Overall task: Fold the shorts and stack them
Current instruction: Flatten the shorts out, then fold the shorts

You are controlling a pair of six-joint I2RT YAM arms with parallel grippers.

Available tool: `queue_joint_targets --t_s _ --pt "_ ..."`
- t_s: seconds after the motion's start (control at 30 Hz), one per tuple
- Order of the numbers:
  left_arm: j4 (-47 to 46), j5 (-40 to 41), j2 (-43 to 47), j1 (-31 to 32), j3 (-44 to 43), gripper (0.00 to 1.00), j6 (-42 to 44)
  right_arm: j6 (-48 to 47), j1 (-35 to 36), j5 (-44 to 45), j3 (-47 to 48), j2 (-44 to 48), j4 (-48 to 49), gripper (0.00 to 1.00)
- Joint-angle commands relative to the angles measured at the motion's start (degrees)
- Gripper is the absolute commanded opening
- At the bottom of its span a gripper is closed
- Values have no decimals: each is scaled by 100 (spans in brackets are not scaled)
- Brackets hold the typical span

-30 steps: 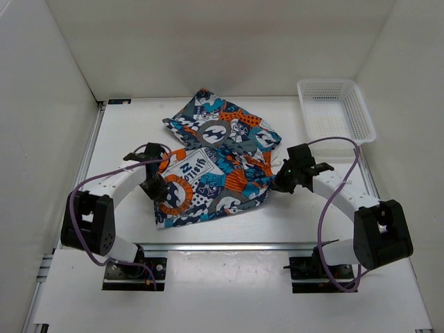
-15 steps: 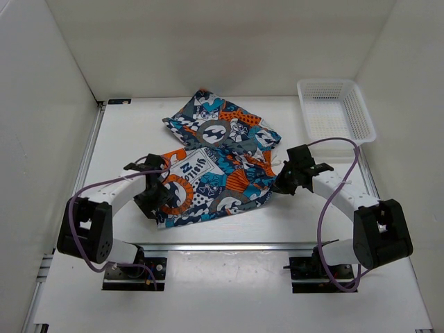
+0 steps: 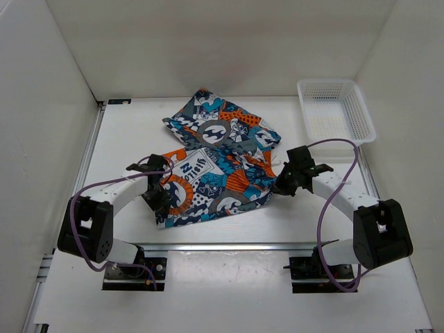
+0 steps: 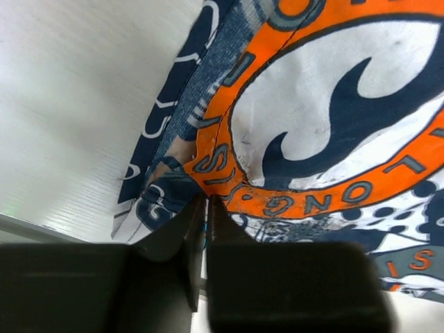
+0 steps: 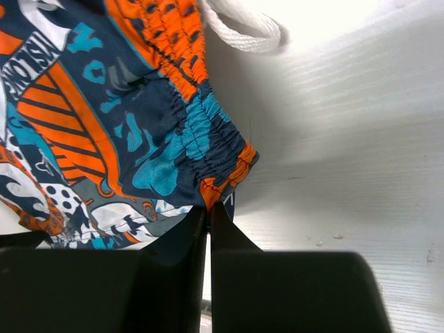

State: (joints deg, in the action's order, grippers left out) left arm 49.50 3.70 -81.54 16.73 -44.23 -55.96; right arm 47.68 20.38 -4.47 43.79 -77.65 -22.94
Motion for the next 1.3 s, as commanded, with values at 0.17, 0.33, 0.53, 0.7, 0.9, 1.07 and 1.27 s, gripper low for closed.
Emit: queue_joint_targets --t_s 0.17,0.33,0.53,0.7,0.9,1.07,1.27 --pt "183 596 429 23 81 74 -222 13 27 -27 -151 92 26 0" --pt "183 588 77 23 81 73 -222 13 27 -28 -151 92 26 0" --pt "122 588 24 23 28 56 -222 13 27 -28 -151 92 26 0" --pt "122 588 24 23 28 21 -169 13 27 -28 -151 92 26 0" --pt "122 535 -29 23 28 10 -116 13 27 -28 -151 145 -26 0" --pt "122 535 286 23 28 10 -116 -40 27 25 -151 145 -79 0" --pt "122 535 25 76 -182 23 -64 -232 27 77 -151 329 -131 0"
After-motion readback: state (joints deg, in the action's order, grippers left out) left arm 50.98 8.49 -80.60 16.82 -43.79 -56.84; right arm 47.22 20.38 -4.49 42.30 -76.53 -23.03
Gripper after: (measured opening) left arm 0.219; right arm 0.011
